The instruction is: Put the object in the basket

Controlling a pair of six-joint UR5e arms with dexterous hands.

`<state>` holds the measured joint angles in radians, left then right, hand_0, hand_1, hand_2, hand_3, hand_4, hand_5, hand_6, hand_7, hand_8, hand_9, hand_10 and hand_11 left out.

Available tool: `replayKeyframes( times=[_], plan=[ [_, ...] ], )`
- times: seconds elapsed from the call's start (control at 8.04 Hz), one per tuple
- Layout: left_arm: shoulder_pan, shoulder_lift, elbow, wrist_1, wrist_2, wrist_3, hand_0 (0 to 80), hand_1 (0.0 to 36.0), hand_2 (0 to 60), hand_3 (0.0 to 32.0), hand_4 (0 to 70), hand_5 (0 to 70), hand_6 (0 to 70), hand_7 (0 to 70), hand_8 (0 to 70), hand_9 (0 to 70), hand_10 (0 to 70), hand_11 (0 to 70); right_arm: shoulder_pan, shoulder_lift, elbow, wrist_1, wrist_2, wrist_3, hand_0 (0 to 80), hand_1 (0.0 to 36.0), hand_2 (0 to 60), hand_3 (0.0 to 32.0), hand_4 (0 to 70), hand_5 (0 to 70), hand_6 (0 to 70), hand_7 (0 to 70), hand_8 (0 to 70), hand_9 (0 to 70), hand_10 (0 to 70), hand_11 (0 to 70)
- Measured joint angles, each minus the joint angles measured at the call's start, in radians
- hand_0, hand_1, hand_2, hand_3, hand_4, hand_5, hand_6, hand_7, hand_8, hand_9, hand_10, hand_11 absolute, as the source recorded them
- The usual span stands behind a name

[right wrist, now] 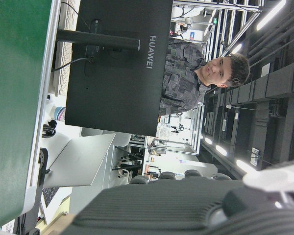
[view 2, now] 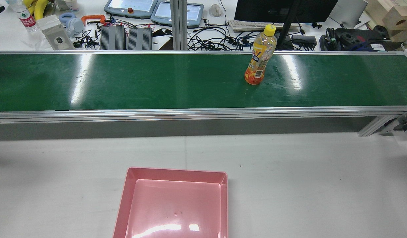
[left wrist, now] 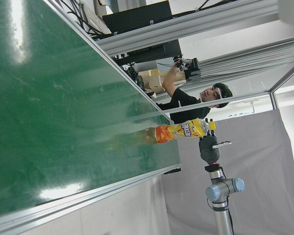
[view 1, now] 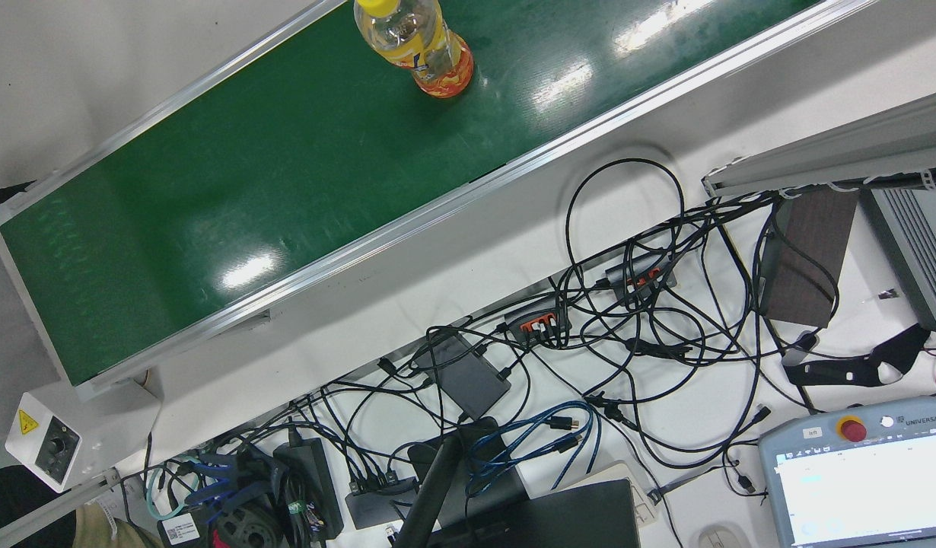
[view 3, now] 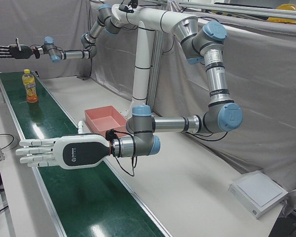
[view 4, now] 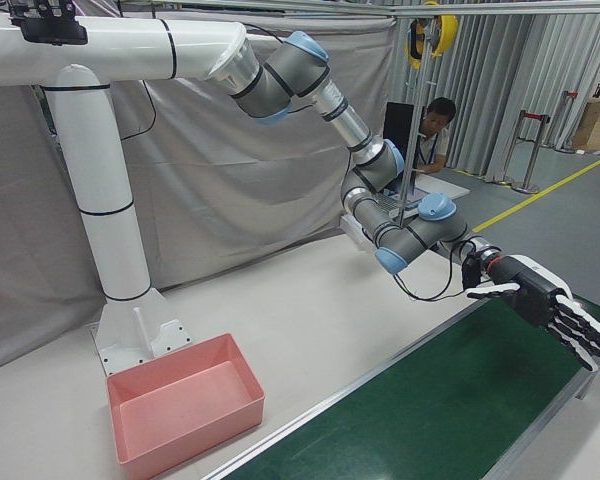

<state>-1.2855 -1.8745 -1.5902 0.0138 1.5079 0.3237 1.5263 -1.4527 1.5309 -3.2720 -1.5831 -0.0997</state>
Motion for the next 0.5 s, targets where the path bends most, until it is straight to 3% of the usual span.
replayKeyframes(
  times=[0.5],
  plan=[
    [0.0,-0.001,-0.001,0.0,0.0,0.0,56.0,6.3,0.0,0.0,5.0,6.7,1.5,0.0,0.0,0.0,5.2,9.4,0.0,0.0,0.0,0.0,0.0,0.0,0.0,0.0,0.0,0.0,0.0,0.0,0.0,0.0,0.0,0.0,0.0,0.0]
  ],
)
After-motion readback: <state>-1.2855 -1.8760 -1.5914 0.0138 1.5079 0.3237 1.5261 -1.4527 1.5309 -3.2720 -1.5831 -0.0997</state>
